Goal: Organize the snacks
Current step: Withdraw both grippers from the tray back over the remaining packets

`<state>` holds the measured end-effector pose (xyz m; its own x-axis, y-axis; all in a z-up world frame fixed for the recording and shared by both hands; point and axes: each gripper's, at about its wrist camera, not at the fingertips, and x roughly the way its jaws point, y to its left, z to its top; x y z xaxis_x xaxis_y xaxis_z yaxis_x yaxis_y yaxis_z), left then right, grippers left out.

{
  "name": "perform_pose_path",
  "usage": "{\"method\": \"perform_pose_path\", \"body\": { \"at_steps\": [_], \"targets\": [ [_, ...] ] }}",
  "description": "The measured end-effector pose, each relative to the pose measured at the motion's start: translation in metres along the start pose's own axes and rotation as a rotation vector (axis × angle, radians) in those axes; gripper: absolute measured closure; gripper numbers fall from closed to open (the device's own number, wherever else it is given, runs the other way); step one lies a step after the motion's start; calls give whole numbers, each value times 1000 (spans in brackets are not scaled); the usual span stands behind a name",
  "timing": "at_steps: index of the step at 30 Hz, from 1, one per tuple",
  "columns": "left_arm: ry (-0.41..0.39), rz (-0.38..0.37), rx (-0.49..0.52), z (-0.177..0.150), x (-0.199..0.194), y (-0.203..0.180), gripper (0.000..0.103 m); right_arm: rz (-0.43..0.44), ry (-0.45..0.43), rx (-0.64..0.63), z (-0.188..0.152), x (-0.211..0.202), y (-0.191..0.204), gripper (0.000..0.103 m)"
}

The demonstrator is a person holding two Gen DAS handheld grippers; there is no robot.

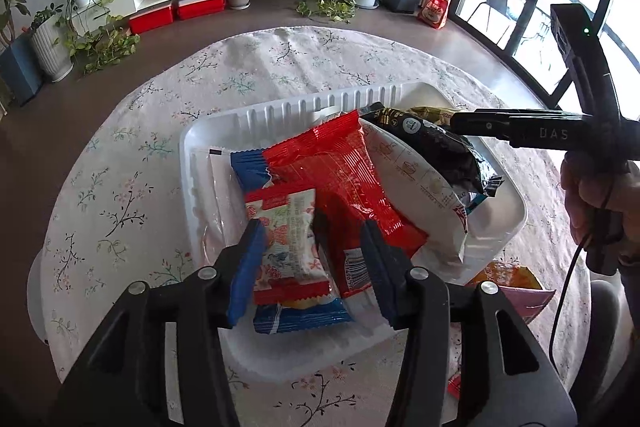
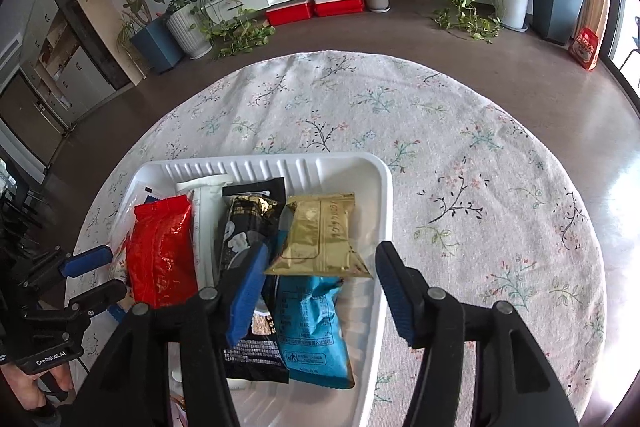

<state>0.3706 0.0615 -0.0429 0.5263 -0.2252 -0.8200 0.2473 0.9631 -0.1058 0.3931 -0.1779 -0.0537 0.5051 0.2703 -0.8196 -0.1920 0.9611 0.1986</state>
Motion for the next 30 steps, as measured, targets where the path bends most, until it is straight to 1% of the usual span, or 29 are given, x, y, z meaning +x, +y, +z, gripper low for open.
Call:
{"method": "perform_pose_path", "body": {
  "at_steps": [1,2,5,6,7,8,9,11,16,19,21,23,26,30],
  "targets": [
    [-8,4,0,-1,-3,-1,43,4,-3,6,-1,-2,-1,41],
    [-17,9,0,-3,-8,-3,41,10,-7,12,-3,-6,-2,39],
    [-44,14,-10,-10,-22,-6,27,45,-41,30,-8,-20,-5,30],
    [-50,17,-8,-13,-27,-8,14,60,-56,34,-11,-26,-5,26],
    [-57,18,-3,-17,-31,-11,4,76,-72,38,-15,-33,-6,24],
    [-66,21,3,-21,-36,-14,0,94,-89,41,-19,-40,-7,20],
    [-74,23,9,-27,-41,-18,0,113,-106,42,-23,-47,-8,16],
    [-79,27,19,-40,-49,-25,0,151,-133,47,-36,-61,-9,13],
    [-90,24,17,-77,-67,-48,0,221,-169,70,-79,-90,-10,12],
    [-90,-18,-15,-101,-76,-66,0,226,-182,78,-112,-103,-9,12],
    [-63,-27,-44,-116,-76,-80,0,209,-188,81,-135,-110,-6,12],
    [-55,-39,-46,-133,-76,-94,0,200,-194,78,-155,-114,-3,12],
    [-40,-46,-56,-153,-77,-106,0,218,-166,81,-181,-114,-2,12],
    [-32,-39,-107,-172,-82,-104,0,211,-114,10,-204,-108,9,12]
  ]
}}
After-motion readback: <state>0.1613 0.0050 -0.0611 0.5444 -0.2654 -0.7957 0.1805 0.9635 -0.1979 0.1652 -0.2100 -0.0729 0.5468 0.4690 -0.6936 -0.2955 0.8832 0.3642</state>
